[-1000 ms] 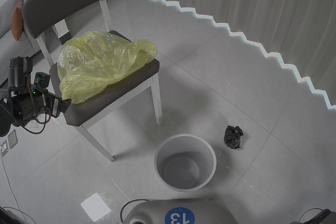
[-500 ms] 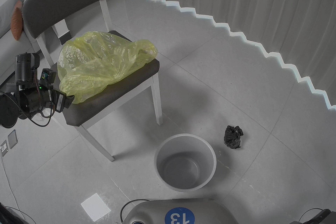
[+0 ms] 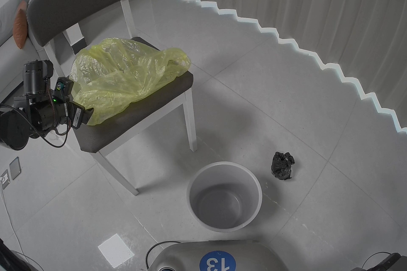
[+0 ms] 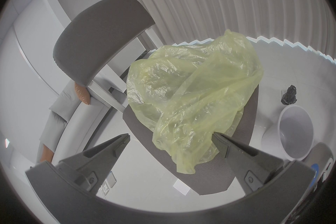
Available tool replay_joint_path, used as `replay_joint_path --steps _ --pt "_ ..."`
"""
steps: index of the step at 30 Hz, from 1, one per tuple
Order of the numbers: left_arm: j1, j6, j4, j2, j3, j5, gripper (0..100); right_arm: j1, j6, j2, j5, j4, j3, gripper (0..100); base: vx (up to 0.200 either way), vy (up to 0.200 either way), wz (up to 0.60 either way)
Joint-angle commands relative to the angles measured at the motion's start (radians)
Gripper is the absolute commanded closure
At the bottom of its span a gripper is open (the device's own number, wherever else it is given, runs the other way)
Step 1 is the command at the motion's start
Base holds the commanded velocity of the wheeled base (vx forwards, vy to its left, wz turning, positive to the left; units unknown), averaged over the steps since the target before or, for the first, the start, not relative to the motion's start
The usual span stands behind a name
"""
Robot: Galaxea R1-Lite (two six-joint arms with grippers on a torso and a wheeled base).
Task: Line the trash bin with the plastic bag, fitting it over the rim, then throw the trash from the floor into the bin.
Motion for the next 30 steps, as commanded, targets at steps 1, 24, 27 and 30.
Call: replay_joint_path --steps 1,24,27,30 --pt "-0.001 0.003 -0.006 0.038 -0.014 0.002 0 0.000 0.000 -0.002 0.000 0.000 0.002 0 0.000 0.000 0.00" --pt "-0.026 0.013 -0.006 0.054 -0.013 0.009 0 -0.002 0.000 0.009 0.000 0.003 0.004 0 0.000 0.000 0.00" --pt "-0.024 0.014 -0.006 0.058 -0.014 0.009 0 -0.002 0.000 0.009 0.000 0.003 0.004 0 0.000 0.000 0.00" --pt "-0.023 0.014 -0.006 0.061 -0.014 0.009 0 -0.002 0.000 0.009 0.000 0.003 0.004 0 0.000 0.000 0.00"
